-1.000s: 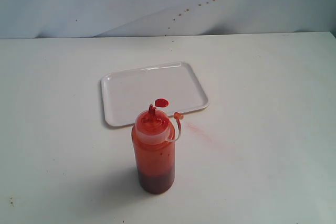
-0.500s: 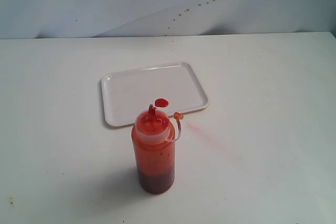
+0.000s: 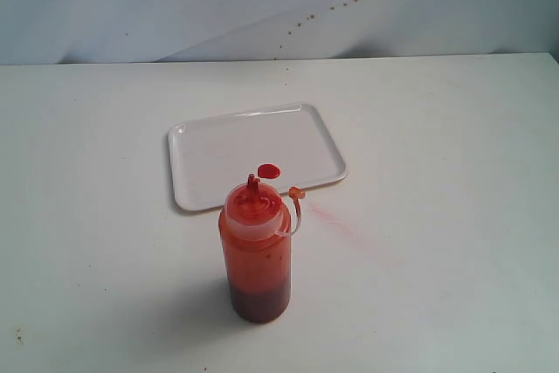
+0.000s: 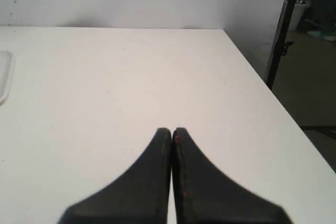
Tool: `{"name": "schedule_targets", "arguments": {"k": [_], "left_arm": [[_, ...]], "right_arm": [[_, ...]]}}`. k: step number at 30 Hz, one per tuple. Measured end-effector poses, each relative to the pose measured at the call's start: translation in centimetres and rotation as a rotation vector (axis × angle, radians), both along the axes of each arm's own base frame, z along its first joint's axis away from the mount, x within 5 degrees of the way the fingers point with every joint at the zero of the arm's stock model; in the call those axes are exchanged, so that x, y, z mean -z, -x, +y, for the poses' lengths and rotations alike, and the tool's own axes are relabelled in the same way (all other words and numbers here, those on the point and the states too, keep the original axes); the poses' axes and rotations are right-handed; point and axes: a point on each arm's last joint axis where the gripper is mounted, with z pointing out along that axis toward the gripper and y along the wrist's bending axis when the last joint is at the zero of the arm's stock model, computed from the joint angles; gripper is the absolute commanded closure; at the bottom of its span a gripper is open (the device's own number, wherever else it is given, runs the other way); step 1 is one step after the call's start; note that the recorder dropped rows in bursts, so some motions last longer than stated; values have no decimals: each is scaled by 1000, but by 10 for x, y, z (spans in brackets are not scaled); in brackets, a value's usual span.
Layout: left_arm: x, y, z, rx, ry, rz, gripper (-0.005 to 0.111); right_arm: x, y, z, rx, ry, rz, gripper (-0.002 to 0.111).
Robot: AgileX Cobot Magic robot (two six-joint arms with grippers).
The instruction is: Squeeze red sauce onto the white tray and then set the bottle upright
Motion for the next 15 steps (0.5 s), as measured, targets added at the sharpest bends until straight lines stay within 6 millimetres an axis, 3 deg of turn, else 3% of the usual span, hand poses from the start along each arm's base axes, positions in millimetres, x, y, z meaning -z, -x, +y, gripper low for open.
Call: {"name": "schedule_targets", "arguments": {"k": [15], "left_arm": [[0,0,0,0,0,0,107]], "right_arm": [[1,6,10,-142,-88,-21,108]]}}
